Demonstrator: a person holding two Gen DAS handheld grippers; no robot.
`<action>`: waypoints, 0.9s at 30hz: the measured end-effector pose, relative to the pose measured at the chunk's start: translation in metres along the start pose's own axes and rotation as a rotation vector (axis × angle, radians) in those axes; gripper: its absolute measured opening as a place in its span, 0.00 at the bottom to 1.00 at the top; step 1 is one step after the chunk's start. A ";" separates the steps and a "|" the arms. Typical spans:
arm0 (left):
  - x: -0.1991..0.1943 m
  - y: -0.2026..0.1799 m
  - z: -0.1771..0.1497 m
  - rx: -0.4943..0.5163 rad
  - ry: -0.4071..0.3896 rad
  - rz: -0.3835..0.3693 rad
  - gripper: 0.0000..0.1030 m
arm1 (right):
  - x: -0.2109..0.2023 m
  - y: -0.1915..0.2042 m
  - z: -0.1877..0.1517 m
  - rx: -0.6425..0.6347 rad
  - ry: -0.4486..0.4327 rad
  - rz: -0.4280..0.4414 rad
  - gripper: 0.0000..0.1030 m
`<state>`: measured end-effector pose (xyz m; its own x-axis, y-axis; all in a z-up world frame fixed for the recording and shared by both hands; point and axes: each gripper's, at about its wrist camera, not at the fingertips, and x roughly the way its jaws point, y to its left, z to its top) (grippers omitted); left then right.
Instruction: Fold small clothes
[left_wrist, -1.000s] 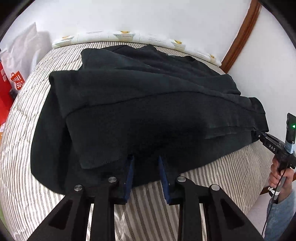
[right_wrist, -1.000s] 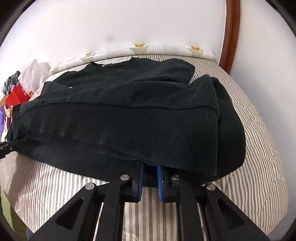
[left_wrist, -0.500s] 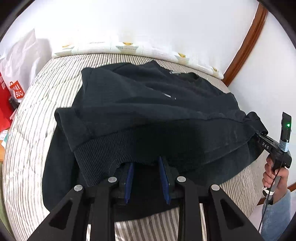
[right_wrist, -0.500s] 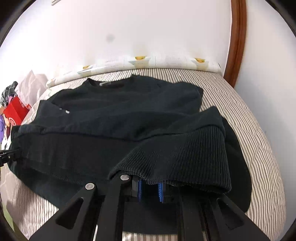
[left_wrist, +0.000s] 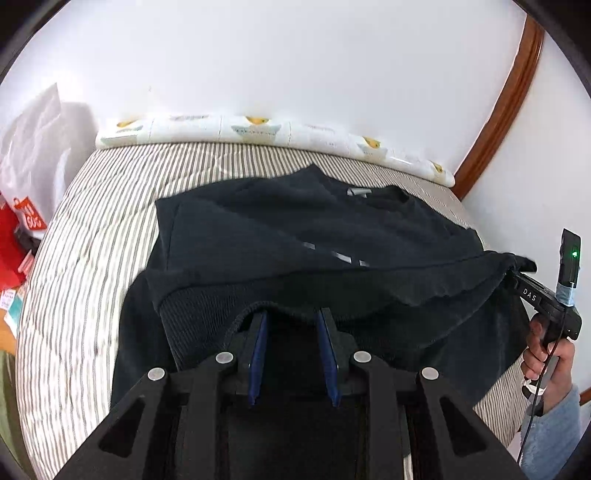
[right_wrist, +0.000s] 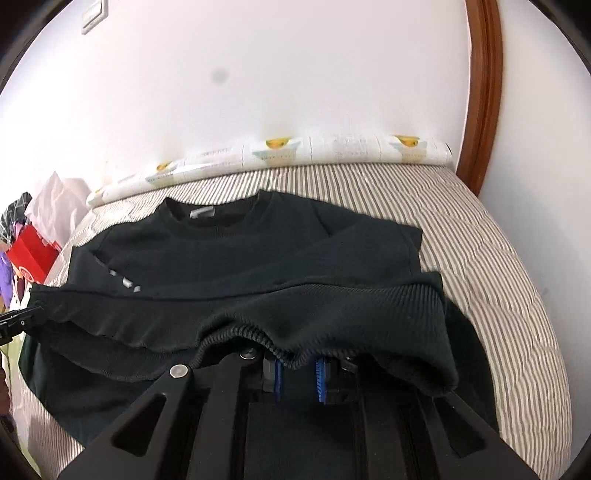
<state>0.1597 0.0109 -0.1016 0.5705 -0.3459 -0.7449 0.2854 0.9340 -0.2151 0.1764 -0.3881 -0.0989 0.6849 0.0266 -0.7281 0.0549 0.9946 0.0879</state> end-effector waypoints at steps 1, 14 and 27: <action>0.002 0.000 0.004 0.002 -0.001 0.002 0.25 | 0.004 0.001 0.005 -0.002 -0.001 -0.003 0.12; -0.004 0.016 0.063 -0.026 -0.131 0.003 0.30 | 0.052 -0.009 0.048 -0.001 0.024 -0.080 0.28; -0.030 0.056 0.040 -0.018 -0.145 0.046 0.53 | 0.050 -0.050 0.044 0.049 0.050 -0.167 0.48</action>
<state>0.1893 0.0701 -0.0655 0.6885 -0.3108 -0.6553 0.2432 0.9502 -0.1950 0.2398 -0.4411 -0.1103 0.6261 -0.1327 -0.7683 0.2016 0.9795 -0.0049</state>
